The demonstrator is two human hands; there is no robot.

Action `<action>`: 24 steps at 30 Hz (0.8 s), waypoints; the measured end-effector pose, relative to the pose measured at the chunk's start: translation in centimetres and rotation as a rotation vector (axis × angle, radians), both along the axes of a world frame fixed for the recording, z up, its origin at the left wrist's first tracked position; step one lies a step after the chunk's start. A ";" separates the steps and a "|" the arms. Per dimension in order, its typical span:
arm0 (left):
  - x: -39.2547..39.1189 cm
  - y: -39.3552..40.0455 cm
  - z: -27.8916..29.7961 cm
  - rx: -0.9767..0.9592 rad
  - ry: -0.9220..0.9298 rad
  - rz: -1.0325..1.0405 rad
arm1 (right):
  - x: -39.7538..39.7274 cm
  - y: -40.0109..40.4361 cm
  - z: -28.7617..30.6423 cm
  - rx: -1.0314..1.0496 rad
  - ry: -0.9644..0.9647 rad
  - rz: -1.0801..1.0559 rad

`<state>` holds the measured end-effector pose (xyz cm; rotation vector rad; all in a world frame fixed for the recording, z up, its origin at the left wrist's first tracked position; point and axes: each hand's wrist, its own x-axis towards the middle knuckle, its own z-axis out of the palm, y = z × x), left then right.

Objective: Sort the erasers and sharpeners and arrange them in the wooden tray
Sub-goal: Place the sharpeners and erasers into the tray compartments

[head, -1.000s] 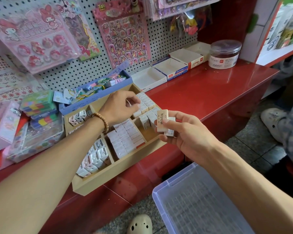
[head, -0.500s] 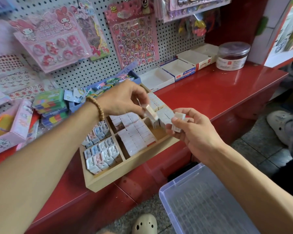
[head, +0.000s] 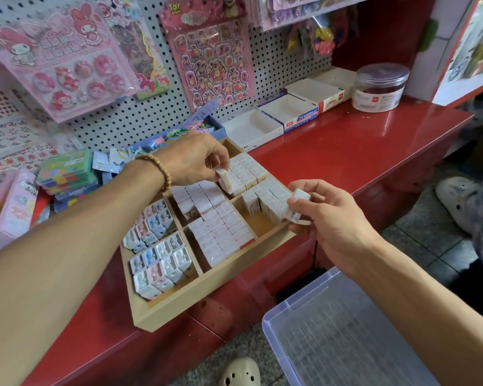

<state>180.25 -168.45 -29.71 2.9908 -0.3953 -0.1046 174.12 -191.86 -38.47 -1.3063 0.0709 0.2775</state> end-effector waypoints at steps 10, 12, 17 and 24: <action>0.8 -0.3 -0.3 0.075 0.072 -0.066 | 0.3 0.5 -0.3 -0.012 0.009 -0.014; 1.0 -0.4 -0.7 0.112 0.008 -0.079 | 0.3 0.5 -0.4 -0.015 0.005 -0.021; 0.5 1.2 -2.0 0.141 -0.124 -0.075 | 0.3 0.4 -0.3 -0.037 -0.028 -0.029; 0.2 0.4 -2.6 0.059 -0.062 -0.064 | 0.0 0.6 -0.3 -0.057 -0.020 -0.022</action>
